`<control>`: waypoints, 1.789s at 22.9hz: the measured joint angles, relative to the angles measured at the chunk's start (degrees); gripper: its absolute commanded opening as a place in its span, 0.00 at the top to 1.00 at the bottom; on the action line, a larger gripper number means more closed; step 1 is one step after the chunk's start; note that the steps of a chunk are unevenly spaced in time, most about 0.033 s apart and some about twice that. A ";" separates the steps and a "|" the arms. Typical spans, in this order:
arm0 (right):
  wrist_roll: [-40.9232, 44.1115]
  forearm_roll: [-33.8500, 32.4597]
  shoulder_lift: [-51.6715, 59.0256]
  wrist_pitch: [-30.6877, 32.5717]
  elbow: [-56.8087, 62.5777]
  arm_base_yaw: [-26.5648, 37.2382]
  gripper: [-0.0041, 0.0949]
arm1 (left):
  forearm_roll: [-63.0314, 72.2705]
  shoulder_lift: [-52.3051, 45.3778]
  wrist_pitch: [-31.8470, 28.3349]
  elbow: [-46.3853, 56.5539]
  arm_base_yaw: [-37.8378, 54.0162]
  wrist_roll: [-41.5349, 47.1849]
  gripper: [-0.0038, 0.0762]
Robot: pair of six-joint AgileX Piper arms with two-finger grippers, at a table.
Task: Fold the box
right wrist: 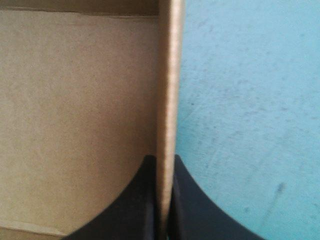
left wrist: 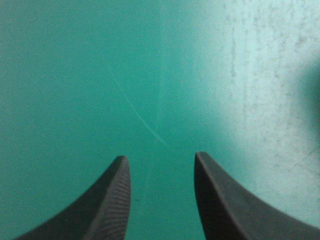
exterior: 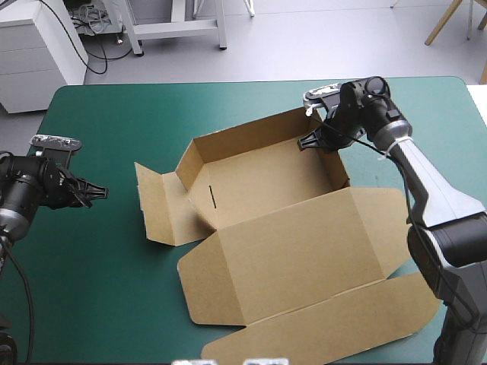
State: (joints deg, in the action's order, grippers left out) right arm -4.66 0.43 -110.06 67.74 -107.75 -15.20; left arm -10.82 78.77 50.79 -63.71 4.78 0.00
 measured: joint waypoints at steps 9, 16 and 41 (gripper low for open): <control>-9.29 16.87 13.95 0.44 -0.23 16.56 0.97 | 2.16 0.39 -4.19 0.00 0.00 0.00 0.59; -15.13 31.39 16.18 2.85 -0.28 21.74 0.97 | 19.70 3.73 -7.98 0.00 0.00 -8.07 0.59; -16.30 32.13 13.36 2.50 -0.28 21.80 0.97 | 96.14 8.51 10.63 0.00 0.00 -52.58 0.40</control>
State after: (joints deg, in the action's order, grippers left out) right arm -20.96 32.56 -96.70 70.24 -108.03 6.60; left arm 85.31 87.28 61.42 -63.71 4.78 -52.58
